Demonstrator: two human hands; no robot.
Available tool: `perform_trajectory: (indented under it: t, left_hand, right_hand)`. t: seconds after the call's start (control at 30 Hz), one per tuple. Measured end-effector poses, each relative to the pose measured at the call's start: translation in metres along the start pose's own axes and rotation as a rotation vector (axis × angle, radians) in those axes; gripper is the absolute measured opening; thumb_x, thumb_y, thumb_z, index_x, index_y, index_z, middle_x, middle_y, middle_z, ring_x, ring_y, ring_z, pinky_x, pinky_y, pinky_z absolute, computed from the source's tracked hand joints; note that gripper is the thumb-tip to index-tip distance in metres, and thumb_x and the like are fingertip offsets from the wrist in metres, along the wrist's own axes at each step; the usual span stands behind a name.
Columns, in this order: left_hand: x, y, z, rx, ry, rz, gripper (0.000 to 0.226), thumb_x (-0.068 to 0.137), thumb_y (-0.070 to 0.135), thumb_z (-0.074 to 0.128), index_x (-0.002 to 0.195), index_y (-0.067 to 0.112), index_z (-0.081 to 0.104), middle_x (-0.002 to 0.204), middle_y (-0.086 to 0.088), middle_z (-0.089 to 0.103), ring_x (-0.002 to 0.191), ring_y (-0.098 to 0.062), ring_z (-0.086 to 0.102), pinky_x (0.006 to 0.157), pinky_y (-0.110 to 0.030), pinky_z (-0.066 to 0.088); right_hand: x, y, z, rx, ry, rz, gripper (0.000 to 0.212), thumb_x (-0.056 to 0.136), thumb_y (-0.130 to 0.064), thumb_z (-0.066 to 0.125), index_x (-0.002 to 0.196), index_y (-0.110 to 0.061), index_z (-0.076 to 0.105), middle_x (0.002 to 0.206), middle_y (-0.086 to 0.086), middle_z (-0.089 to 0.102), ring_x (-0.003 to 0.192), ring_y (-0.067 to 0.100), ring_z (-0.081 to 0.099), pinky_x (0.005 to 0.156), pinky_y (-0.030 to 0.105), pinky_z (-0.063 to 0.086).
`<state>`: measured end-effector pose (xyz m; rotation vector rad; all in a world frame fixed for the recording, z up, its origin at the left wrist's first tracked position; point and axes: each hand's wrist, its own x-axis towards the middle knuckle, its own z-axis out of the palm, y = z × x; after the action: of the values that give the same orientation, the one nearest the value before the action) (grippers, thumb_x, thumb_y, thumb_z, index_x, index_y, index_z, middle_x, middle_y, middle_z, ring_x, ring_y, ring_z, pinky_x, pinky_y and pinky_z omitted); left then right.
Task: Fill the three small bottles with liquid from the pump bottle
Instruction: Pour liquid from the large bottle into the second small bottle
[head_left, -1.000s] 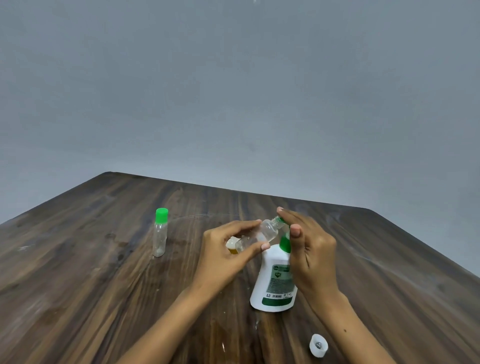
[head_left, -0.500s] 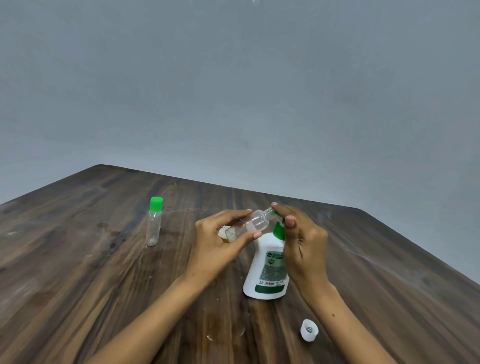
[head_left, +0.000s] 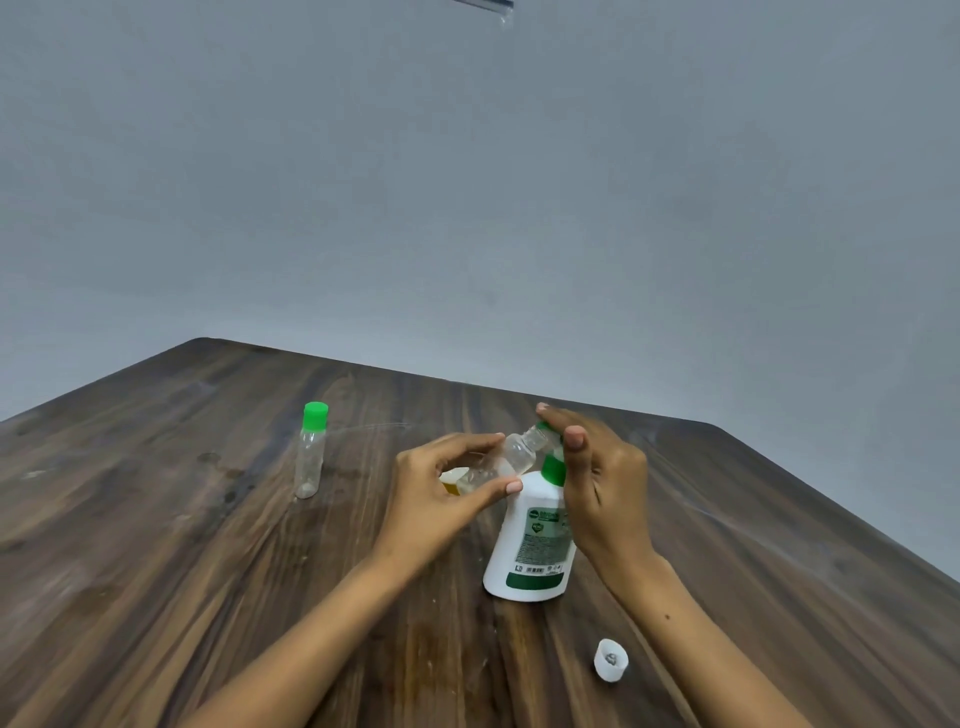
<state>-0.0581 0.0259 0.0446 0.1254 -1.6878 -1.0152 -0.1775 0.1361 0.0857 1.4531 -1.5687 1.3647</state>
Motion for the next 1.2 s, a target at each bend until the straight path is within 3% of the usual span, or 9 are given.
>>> perform_trajectory:
  t: [0.17,0.47,1.2]
  left_hand:
    - [0.001,-0.001,0.001,-0.004,0.002,-0.012,0.050,0.065,0.016,0.089,0.111,0.016,0.072,0.103,0.010,0.073,0.093,0.001,0.069,0.082,-0.011,0.051]
    - [0.003,-0.001,-0.001,0.021,0.005,0.013,0.039,0.069,0.018,0.087,0.106,0.019,0.074,0.098,0.010,0.074,0.091,-0.001,0.068,0.080,-0.012,0.051]
    - [0.003,-0.001,-0.002,0.030,0.003,0.051,0.038,0.068,0.027,0.085,0.103,0.020,0.074,0.098,0.015,0.073,0.092,0.002,0.067,0.078,-0.009,0.050]
  right_hand:
    - [-0.007,0.003,0.001,-0.036,-0.005,-0.010,0.072,0.097,-0.060,0.021,0.104,-0.010,0.073,0.105,-0.001,0.070,0.098,0.008,0.064,0.077,0.021,0.051]
    - [-0.004,0.000,0.000,0.047,0.027,0.033,0.072,0.096,-0.064,0.020,0.106,-0.014,0.072,0.107,-0.011,0.066,0.100,0.008,0.065,0.078,0.021,0.051]
    - [-0.006,0.001,0.004,-0.017,0.017,0.004,0.069,0.098,-0.059,0.024,0.104,-0.011,0.073,0.105,-0.008,0.067,0.099,0.008,0.064,0.078,0.021,0.052]
